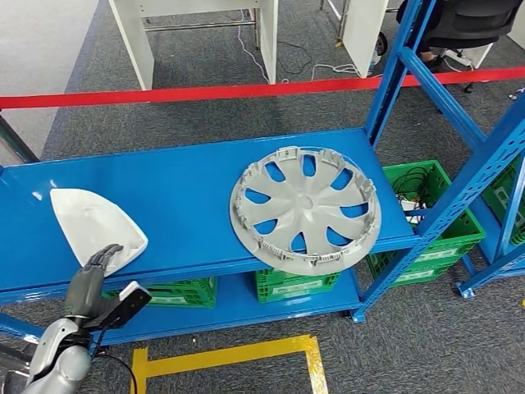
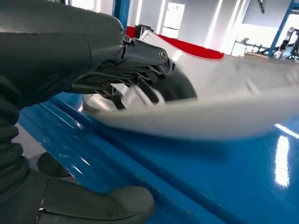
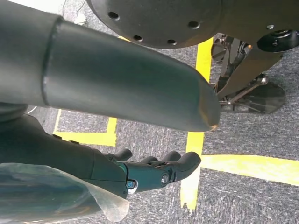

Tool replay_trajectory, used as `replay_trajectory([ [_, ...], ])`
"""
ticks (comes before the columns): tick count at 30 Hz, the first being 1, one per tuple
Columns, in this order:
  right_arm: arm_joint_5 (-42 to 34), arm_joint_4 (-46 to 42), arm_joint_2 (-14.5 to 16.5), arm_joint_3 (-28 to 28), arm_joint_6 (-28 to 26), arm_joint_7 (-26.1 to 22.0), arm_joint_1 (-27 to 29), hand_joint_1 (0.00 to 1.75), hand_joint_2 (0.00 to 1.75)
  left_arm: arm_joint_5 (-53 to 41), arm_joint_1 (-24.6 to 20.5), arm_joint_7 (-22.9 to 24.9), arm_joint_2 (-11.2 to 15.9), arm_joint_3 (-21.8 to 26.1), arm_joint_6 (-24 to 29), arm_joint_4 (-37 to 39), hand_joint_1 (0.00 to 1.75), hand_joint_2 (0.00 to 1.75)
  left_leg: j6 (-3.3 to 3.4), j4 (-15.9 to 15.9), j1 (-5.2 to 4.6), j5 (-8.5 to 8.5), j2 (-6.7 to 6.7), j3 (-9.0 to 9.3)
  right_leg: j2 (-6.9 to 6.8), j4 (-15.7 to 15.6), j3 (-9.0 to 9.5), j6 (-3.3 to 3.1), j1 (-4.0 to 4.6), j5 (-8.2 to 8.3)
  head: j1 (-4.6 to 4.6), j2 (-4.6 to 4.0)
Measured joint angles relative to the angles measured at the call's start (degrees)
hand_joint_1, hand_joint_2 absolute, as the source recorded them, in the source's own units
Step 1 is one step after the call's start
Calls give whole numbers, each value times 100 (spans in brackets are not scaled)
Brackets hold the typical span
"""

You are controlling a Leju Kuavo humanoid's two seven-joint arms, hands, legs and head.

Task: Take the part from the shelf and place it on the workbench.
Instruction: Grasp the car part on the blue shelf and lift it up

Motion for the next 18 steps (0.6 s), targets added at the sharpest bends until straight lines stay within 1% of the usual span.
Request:
replay_trajectory([
  [7, -3, 0, -1, 0, -14, -1, -8, 0, 0, 99, -7, -97, -46, 96, 113, 161, 175, 175, 0, -1, 0, 0, -1, 6, -6, 0, 9, 0, 0, 0, -3, 0],
  [18, -3, 0, -9, 0, -14, -7, -11, 0, 0, 109, -111, -123, -69, 178, 169, 228, 175, 175, 0, -1, 0, 1, 0, 27, -2, 0, 30, 0, 0, 0, -7, 0],
])
